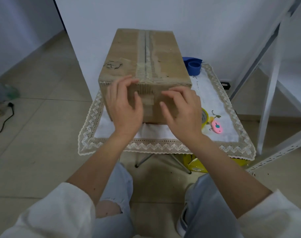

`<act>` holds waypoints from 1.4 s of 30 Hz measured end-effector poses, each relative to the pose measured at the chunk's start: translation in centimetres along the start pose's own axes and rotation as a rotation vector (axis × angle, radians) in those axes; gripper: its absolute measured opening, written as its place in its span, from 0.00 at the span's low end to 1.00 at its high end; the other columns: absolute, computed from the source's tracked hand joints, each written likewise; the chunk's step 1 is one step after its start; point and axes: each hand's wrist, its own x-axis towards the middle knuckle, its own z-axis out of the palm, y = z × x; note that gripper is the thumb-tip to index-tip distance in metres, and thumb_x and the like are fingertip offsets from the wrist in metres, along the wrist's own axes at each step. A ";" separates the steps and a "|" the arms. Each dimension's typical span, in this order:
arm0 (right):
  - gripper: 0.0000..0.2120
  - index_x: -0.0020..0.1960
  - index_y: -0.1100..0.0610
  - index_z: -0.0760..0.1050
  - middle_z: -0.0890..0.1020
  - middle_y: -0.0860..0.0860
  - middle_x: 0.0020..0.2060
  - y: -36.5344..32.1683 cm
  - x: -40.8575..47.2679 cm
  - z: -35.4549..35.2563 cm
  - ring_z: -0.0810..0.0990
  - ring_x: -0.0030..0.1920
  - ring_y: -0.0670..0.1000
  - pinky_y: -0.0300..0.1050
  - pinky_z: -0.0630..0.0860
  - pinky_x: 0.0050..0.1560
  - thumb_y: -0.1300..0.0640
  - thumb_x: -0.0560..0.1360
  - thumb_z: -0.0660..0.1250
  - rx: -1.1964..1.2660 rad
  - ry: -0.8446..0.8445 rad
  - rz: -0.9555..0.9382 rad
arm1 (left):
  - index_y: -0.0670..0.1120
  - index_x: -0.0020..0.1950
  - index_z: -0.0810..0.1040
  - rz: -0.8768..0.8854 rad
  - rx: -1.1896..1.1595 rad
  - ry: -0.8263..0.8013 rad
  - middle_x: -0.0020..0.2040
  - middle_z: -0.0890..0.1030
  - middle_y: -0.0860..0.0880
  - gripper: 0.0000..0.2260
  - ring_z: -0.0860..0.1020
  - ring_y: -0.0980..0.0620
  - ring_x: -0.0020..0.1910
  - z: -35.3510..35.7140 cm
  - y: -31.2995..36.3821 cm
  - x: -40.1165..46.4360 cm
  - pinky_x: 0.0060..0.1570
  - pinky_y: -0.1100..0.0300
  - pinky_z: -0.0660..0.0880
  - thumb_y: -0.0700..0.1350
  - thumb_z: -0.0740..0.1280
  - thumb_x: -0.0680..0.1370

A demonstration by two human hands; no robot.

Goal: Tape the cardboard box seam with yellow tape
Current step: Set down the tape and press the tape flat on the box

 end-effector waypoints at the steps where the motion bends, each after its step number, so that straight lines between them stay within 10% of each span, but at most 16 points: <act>1: 0.11 0.56 0.57 0.81 0.80 0.54 0.54 -0.3 0.4 0.4 0.78 0.54 0.55 0.48 0.71 0.53 0.55 0.75 0.71 -0.019 0.001 -0.021 | 0.42 0.58 0.79 0.013 0.013 -0.005 0.59 0.80 0.46 0.14 0.76 0.47 0.61 -0.2 -0.6 0.5 0.63 0.49 0.71 0.32 0.67 0.73; 8: 0.21 0.68 0.56 0.74 0.75 0.54 0.67 -0.1 2.6 3.5 0.70 0.71 0.56 0.55 0.60 0.75 0.47 0.78 0.66 -0.151 -0.102 -0.101 | 0.47 0.65 0.79 0.182 0.133 -0.191 0.67 0.78 0.49 0.13 0.71 0.49 0.72 -0.4 -4.5 2.4 0.77 0.47 0.55 0.45 0.66 0.81; 42: 0.25 0.68 0.55 0.75 0.77 0.54 0.66 1.9 1.4 6.1 0.73 0.68 0.55 0.55 0.61 0.72 0.43 0.77 0.68 -0.200 0.060 -0.179 | 0.50 0.64 0.79 0.328 0.225 -0.146 0.65 0.79 0.53 0.18 0.74 0.50 0.68 0.4 -7.6 1.5 0.71 0.50 0.57 0.57 0.68 0.79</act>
